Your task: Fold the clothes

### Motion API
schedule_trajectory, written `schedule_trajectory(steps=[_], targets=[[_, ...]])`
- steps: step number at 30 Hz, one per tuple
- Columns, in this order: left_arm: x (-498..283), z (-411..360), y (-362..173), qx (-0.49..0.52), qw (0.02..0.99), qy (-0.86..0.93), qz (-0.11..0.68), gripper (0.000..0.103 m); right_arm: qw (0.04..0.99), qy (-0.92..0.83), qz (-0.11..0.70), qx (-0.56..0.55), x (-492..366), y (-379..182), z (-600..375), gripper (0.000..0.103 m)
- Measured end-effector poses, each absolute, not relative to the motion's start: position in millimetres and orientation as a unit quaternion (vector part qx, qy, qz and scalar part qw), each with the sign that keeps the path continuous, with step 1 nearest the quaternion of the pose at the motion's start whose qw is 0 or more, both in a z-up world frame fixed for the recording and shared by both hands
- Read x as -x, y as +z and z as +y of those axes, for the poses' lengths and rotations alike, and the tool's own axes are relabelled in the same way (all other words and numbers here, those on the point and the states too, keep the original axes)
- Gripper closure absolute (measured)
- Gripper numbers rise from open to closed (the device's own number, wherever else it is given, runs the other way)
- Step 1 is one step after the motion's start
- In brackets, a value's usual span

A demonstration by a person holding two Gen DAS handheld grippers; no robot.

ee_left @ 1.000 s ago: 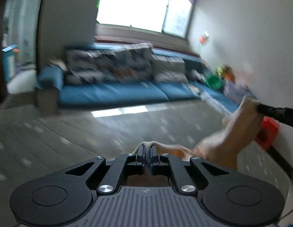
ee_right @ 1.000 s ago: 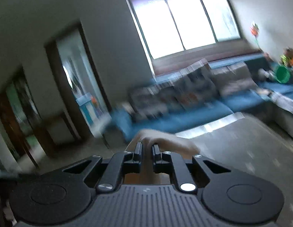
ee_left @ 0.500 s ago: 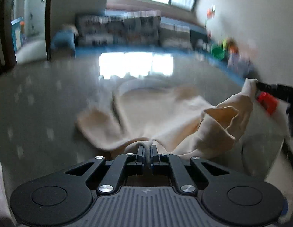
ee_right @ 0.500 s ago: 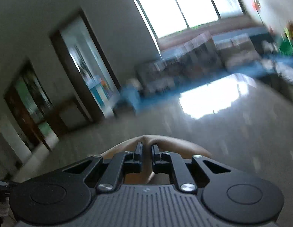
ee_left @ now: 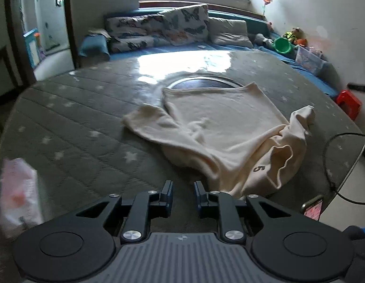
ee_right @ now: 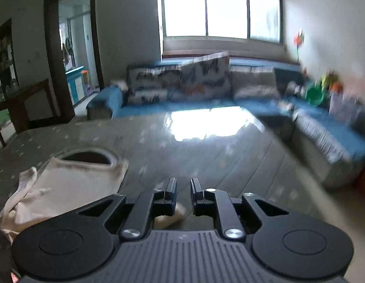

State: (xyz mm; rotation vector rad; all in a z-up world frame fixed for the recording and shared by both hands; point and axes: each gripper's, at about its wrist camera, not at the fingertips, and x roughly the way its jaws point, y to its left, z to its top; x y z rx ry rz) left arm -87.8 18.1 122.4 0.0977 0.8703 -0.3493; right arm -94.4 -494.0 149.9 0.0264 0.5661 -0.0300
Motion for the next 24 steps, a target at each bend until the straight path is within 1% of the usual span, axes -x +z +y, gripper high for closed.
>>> schedule_trajectory(steps=[2, 4, 6, 9, 10, 13, 16, 20, 23, 24], targets=[[102, 28, 125, -0.050, 0.894, -0.153, 0.417, 0.079, 0.965, -0.016, 0.261, 0.009, 97, 167, -489, 0.088], [111, 35, 128, -0.054, 0.897, -0.139, 0.417, 0.079, 0.969, -0.012, 0.247, 0.024, 100, 178, -484, 0.083], [118, 39, 132, -0.057, 0.899, -0.135, 0.413, 0.079, 0.972, -0.002, 0.232, 0.044, 101, 189, -473, 0.082], [126, 31, 136, -0.056, 0.903, -0.154, 0.397, 0.079, 0.969, 0.032, 0.235, 0.065, 99, 187, -450, 0.076], [127, 26, 136, -0.056, 0.904, -0.165, 0.391, 0.079, 0.967, 0.049, 0.242, 0.070, 96, 182, -438, 0.074], [127, -2, 131, -0.057, 0.899, -0.213, 0.378, 0.078, 0.953, 0.108, 0.274, 0.064, 89, 159, -411, 0.073], [120, -41, 119, -0.062, 0.885, -0.269, 0.374, 0.075, 0.933, 0.161, 0.317, 0.062, 77, 122, -378, 0.073], [106, -95, 104, -0.069, 0.868, -0.331, 0.365, 0.066, 0.918, 0.162, 0.360, 0.034, 53, 84, -363, 0.073], [93, -124, 93, -0.070, 0.855, -0.357, 0.370, 0.059, 0.918, 0.138, 0.372, -0.008, 46, 71, -383, 0.073], [88, -133, 89, -0.070, 0.850, -0.363, 0.375, 0.058, 0.919, 0.127, 0.373, -0.022, 41, 67, -391, 0.073]])
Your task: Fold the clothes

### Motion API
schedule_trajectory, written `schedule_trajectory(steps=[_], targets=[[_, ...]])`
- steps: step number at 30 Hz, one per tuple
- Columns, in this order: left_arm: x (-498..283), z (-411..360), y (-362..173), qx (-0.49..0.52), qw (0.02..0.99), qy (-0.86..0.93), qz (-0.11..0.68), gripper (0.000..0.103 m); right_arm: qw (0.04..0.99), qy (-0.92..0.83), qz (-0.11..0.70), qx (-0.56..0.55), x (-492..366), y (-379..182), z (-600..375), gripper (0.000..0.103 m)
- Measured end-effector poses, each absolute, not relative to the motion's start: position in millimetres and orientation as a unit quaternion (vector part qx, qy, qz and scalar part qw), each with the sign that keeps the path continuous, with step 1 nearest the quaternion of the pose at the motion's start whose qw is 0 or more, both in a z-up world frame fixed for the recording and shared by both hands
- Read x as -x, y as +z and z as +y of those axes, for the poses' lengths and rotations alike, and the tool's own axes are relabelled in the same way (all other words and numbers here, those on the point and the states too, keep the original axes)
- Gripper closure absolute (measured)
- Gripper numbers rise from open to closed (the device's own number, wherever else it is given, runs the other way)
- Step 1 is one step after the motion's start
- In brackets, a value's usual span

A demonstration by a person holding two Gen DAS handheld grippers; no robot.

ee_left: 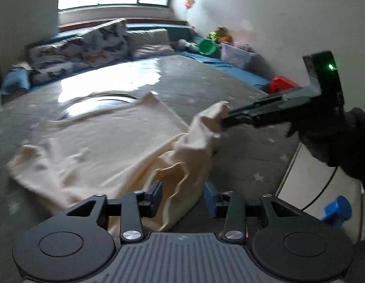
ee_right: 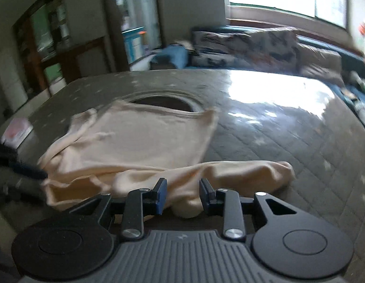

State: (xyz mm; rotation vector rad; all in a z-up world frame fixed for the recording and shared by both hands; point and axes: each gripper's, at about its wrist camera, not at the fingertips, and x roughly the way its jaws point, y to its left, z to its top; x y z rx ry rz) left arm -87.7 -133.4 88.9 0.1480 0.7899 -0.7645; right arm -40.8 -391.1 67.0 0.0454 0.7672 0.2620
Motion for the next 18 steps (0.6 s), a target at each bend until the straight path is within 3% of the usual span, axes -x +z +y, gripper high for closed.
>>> schedule_trajectory(steps=[7, 18], targets=[[48, -132, 87, -0.036, 0.853, -0.362, 0.374, 0.059, 0.922, 0.101, 0.366, -0.072, 4, 57, -419, 0.073], [-69, -68, 70, -0.029, 0.925, -0.143, 0.351, 0.056, 0.908, 0.120, 0.397, -0.058, -108, 29, -383, 0.073]])
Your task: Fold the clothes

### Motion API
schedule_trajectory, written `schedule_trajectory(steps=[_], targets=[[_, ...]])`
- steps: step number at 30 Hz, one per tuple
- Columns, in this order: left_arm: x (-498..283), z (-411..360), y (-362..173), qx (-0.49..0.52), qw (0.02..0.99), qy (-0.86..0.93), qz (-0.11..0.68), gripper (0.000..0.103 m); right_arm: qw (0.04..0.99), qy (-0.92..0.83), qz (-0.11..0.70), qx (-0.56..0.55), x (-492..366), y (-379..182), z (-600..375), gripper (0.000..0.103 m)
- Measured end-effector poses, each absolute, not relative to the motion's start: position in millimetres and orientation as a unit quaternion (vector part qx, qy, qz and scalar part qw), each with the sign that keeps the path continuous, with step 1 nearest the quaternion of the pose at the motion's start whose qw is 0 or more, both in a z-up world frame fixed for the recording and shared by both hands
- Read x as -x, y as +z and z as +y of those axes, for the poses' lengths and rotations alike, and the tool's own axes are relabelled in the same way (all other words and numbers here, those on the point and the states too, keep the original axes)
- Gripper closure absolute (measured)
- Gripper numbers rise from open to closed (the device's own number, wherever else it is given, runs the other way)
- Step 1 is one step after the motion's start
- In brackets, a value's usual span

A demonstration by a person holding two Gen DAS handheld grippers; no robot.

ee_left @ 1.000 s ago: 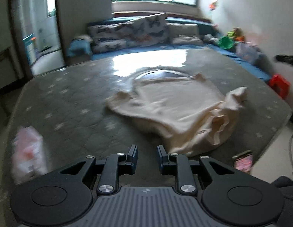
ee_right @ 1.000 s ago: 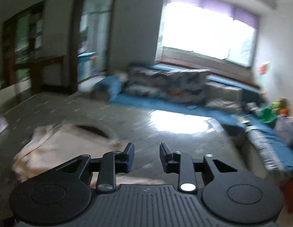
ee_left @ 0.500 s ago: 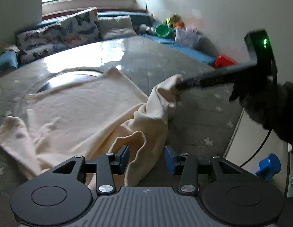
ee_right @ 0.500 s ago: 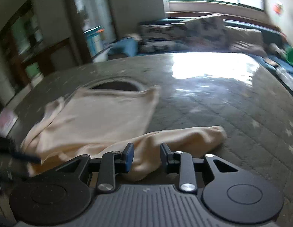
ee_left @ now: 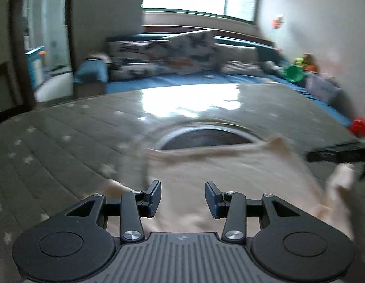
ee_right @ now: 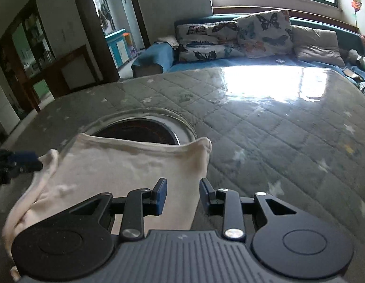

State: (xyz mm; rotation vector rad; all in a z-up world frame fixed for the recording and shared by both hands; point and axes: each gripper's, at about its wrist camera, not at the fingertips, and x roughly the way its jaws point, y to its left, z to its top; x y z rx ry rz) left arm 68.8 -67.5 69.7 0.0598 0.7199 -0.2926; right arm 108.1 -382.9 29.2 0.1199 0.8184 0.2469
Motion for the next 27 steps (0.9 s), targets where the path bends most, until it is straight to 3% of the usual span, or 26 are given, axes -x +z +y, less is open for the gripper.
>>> schedule_trajectory(steps=[2, 11, 13, 14, 15, 16, 19, 27], targets=[[-86, -67, 62, -0.036, 0.927, -0.121, 0.352, 0.051, 0.906, 0.115, 0.403, -0.056, -123, 23, -380, 0.073], [-135, -71, 38, -0.026, 0.912, -0.128, 0.390, 0.051, 0.899, 0.107, 0.424, -0.039, -165, 8, -371, 0.074], [-139, -74, 34, -0.028, 0.909, -0.129, 0.396, 0.052, 0.897, 0.107, 0.428, -0.031, -171, 6, -369, 0.082], [-140, -74, 33, -0.027, 0.907, -0.129, 0.400, 0.056, 0.896, 0.107, 0.431, -0.026, -175, 6, -368, 0.084], [-142, -73, 31, -0.024, 0.905, -0.130, 0.404, 0.070, 0.895, 0.108, 0.432, -0.022, -177, 6, -367, 0.086], [-144, -72, 30, -0.022, 0.904, -0.133, 0.405, 0.078, 0.895, 0.109, 0.433, -0.020, -179, 6, -366, 0.095], [-147, -69, 30, -0.019, 0.905, -0.136, 0.403, 0.092, 0.894, 0.110, 0.434, -0.012, -183, 6, -363, 0.098], [-161, -58, 37, -0.004, 0.914, -0.123, 0.386, 0.101, 0.912, 0.102, 0.397, 0.016, -193, 13, -352, 0.100]])
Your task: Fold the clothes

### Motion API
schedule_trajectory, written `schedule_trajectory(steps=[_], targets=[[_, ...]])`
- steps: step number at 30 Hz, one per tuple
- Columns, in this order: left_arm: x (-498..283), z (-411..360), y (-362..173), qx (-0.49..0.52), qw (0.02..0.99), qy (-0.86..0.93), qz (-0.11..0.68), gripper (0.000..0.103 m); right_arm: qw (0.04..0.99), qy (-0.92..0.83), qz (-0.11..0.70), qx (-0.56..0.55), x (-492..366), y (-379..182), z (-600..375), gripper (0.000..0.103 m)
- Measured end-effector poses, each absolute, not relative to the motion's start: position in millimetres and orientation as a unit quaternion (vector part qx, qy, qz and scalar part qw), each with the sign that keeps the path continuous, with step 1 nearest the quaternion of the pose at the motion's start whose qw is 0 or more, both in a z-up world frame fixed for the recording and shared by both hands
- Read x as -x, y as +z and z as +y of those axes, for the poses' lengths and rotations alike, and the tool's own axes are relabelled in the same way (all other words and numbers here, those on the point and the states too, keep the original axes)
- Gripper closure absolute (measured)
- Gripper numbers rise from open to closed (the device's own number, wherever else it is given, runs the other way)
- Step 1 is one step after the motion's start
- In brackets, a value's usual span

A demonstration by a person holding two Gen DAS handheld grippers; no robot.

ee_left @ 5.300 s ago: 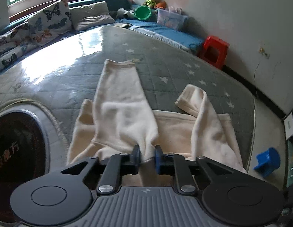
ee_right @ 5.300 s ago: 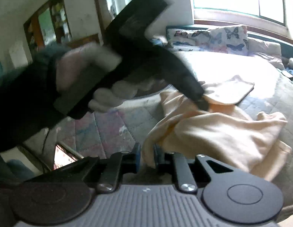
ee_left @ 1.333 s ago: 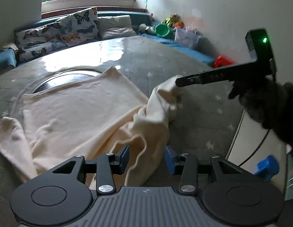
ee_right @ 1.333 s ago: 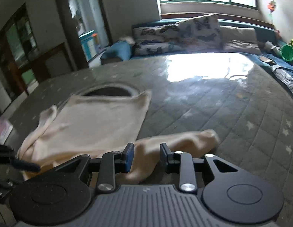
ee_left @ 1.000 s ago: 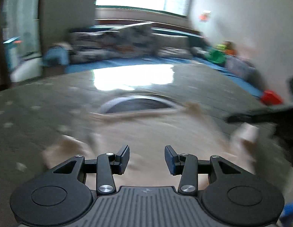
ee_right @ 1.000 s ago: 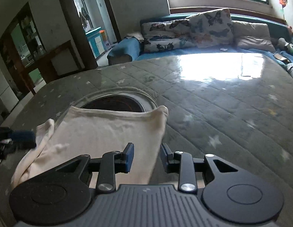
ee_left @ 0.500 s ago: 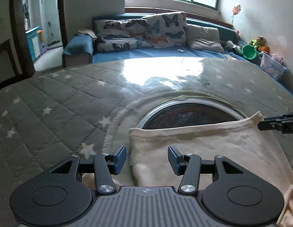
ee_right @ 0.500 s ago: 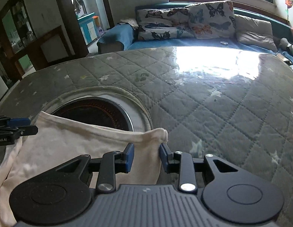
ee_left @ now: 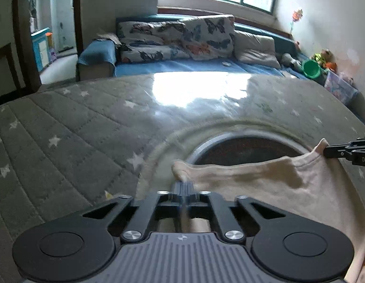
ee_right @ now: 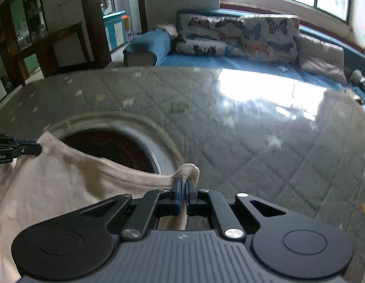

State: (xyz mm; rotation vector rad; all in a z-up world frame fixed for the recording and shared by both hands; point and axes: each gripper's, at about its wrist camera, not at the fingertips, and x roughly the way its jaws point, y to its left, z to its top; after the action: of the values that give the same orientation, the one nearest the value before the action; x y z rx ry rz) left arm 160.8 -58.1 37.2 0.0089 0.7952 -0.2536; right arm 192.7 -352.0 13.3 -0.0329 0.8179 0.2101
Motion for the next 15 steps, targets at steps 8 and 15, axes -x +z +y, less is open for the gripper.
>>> schedule_trajectory(steps=[8, 15], targets=[[-174, -46, 53, 0.019, 0.927, -0.093, 0.363, 0.097, 0.925, 0.117, 0.362, 0.012, -212, 40, -342, 0.094], [-115, -62, 76, 0.012, 0.917, -0.189, 0.350, 0.097, 0.892, 0.203, 0.403, 0.012, -146, 51, -331, 0.093]])
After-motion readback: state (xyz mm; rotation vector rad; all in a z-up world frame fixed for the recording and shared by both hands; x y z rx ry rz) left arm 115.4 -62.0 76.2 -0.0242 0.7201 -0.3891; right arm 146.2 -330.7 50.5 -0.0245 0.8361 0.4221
